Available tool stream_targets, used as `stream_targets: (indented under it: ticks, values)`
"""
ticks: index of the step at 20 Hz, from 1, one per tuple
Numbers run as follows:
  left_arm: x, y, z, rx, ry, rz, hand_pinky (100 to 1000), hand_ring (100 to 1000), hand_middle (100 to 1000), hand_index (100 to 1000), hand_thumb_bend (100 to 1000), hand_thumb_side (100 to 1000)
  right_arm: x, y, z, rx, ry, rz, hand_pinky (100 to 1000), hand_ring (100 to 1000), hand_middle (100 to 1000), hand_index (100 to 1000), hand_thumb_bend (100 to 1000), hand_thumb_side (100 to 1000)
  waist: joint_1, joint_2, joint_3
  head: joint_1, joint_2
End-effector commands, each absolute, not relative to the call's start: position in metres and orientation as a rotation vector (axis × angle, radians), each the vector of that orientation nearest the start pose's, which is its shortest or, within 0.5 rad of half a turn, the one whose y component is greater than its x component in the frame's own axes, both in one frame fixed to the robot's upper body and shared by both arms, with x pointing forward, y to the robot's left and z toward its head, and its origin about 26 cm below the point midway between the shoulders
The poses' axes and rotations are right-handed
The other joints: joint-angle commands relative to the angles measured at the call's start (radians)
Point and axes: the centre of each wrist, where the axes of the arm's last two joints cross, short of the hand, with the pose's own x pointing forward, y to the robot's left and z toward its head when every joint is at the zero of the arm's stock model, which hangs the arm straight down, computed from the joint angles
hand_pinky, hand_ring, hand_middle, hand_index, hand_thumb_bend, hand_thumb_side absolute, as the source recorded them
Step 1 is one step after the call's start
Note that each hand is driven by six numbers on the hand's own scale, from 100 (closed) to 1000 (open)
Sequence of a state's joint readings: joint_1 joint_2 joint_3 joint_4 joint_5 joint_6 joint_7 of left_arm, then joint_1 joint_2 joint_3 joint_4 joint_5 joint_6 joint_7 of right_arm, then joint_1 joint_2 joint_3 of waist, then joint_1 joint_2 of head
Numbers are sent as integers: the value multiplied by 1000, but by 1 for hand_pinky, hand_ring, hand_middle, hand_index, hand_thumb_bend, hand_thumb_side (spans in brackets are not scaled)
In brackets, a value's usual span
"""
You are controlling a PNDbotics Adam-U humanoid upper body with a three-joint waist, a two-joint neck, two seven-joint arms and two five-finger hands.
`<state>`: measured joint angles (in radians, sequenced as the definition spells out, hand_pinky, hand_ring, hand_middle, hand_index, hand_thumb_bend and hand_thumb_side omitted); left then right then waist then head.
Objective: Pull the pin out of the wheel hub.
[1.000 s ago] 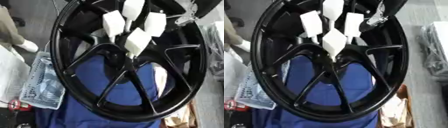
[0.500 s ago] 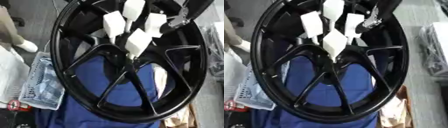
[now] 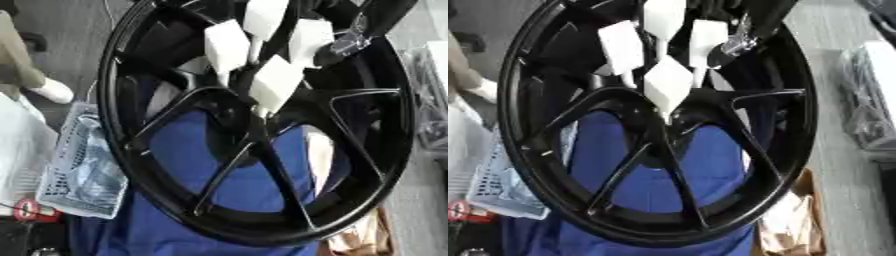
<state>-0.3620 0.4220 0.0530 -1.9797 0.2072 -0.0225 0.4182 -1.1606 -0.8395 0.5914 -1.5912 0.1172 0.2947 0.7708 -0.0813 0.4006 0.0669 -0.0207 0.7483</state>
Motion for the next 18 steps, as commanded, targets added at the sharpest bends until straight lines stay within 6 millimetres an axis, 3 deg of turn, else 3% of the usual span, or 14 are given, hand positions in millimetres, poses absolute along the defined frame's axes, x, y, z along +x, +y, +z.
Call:
stream_targets:
  ticks: [1, 18]
  values:
    - [303, 280, 236, 229, -2400, 153, 840, 688, 659, 719, 184, 633, 370, -202, 374, -477, -1410, 1763, 773, 815, 675, 810, 616, 250, 7, -17, -1, -4, 9]
    - [303, 280, 236, 232, -2404, 169, 843, 688, 660, 719, 179, 640, 379, -203, 367, -440, -1423, 1704, 738, 766, 618, 743, 580, 259, 4, -15, 4, -9, -4]
